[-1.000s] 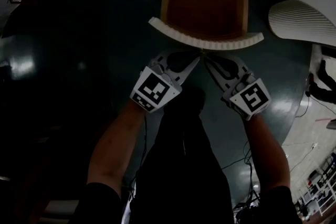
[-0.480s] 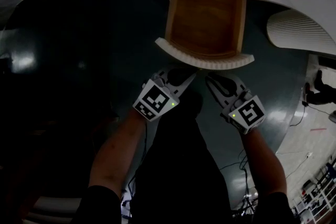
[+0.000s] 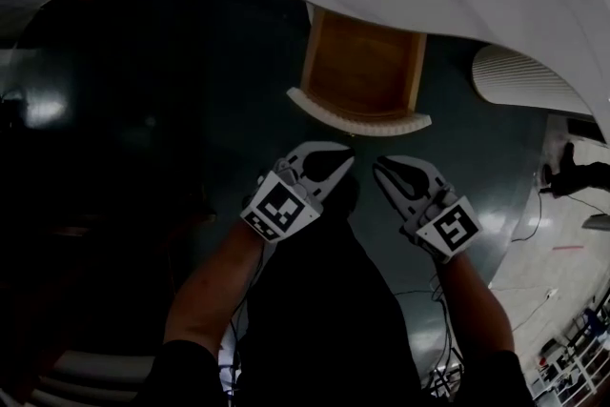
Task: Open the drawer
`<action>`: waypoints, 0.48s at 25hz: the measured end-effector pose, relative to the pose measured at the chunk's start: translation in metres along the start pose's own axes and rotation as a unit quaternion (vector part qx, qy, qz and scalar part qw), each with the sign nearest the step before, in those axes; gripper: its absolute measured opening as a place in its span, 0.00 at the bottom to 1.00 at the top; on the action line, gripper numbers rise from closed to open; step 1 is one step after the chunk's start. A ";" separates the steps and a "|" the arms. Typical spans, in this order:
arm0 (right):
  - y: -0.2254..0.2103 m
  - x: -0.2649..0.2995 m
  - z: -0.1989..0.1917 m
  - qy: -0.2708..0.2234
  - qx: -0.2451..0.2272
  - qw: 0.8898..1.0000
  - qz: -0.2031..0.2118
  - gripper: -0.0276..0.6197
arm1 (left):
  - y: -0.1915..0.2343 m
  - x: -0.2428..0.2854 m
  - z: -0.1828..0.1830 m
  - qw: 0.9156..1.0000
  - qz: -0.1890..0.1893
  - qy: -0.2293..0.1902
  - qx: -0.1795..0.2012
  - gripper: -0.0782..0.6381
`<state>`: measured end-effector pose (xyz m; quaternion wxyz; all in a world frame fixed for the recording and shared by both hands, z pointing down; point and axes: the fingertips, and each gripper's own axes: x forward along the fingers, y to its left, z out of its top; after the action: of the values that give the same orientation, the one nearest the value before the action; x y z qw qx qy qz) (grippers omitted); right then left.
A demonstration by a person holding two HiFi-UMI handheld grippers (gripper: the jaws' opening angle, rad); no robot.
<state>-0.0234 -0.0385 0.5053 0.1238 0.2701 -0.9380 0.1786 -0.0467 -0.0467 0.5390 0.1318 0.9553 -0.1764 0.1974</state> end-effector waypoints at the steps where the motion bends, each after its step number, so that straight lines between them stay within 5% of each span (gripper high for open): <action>1: 0.001 -0.004 0.010 -0.009 0.000 1.000 0.000 0.07 | -0.002 -0.005 0.015 1.000 0.004 -0.007 0.005 0.12; 12: 0.043 -0.073 0.105 -0.078 0.042 0.996 -0.018 0.07 | -0.042 -0.065 0.140 0.997 0.065 -0.051 -0.013 0.12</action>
<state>-0.0013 -0.0127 0.3743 0.0424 0.3053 -0.9312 0.1944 -0.0402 -0.0353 0.3792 0.1220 0.9489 -0.2468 0.1544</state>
